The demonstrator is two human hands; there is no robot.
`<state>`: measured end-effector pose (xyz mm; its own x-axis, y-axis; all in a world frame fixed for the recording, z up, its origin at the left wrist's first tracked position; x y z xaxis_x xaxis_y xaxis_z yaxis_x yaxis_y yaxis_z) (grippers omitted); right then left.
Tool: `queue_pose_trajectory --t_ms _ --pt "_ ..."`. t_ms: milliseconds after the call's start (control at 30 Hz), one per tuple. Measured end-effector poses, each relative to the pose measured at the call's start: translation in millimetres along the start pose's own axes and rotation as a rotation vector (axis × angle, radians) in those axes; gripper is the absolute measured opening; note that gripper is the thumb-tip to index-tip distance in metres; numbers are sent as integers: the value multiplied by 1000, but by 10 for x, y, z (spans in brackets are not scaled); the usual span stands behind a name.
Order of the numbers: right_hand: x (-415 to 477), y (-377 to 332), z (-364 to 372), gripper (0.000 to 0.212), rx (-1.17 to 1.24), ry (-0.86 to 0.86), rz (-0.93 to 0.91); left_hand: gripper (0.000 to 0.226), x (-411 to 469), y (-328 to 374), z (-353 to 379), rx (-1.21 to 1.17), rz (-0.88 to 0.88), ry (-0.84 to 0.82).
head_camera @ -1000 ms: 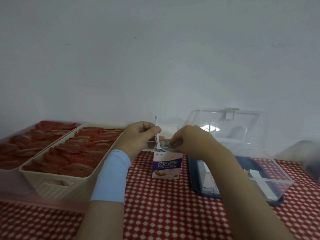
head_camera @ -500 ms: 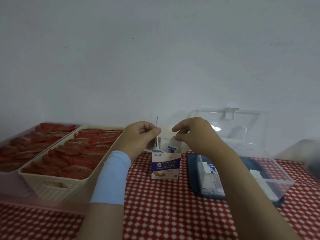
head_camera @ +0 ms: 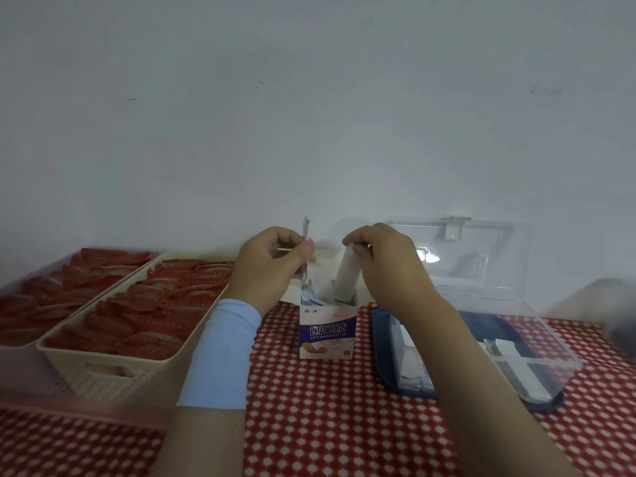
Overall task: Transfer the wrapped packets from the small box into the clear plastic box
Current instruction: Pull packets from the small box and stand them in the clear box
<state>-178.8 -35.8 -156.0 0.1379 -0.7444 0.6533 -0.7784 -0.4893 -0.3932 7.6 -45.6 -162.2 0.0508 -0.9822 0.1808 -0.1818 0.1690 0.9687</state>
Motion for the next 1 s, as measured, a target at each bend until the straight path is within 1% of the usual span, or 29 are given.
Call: queue_pose_trajectory --t_ms 67,100,200,233,267,333,400,433,500,567,667,767,900,1000 --pt "9 -14 -37 28 -33 85 -24 10 3 -48 28 178 -9 -13" --pt "11 -27 -69 27 -68 138 -39 10 7 -66 37 216 -2 36" --pt "-1 -90 -178 27 -149 291 -71 9 9 -49 18 108 27 213" --pt "-1 -112 -211 27 -130 325 -86 9 14 -39 -7 75 20 238" --pt "1 -129 -241 27 -58 338 -89 9 21 -31 -34 35 5 236" --pt "12 -168 -297 27 204 272 -55 9 3 5 -69 -112 -58 150" --pt "15 -239 -311 29 418 156 -46 9 -65 72 -63 -277 -141 -65" --pt "13 -272 -295 30 461 125 -56 12 -95 98 -50 -320 -174 -188" --pt "8 -319 -244 31 503 122 -67 23 -145 114 -18 -373 -220 -389" --pt "2 -351 -192 31 522 139 -56 32 -160 102 16 -420 -236 -489" --pt "-5 -375 -140 31 539 155 -55 40 -174 91 42 -509 -254 -549" --pt "-21 -420 -100 30 566 157 -62 44 -162 77 33 -514 -264 -566" --pt "-41 -479 -45 28 600 179 -64 38 -144 63 10 -483 -252 -572" --pt "-46 -506 -20 27 553 185 -85 31 -160 86 10 -535 -233 -563"
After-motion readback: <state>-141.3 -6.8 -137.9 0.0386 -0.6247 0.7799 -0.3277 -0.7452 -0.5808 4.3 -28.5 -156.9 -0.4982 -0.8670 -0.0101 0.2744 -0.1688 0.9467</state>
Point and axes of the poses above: each hand's wrist, its own x-axis towards the middle knuckle, its own z-axis out of the palm, y = z × x, the point moved 1 cm from there along x, towards the middle knuckle, and after that the axes turned 12 degrees about -z, right-handed, at the moved point
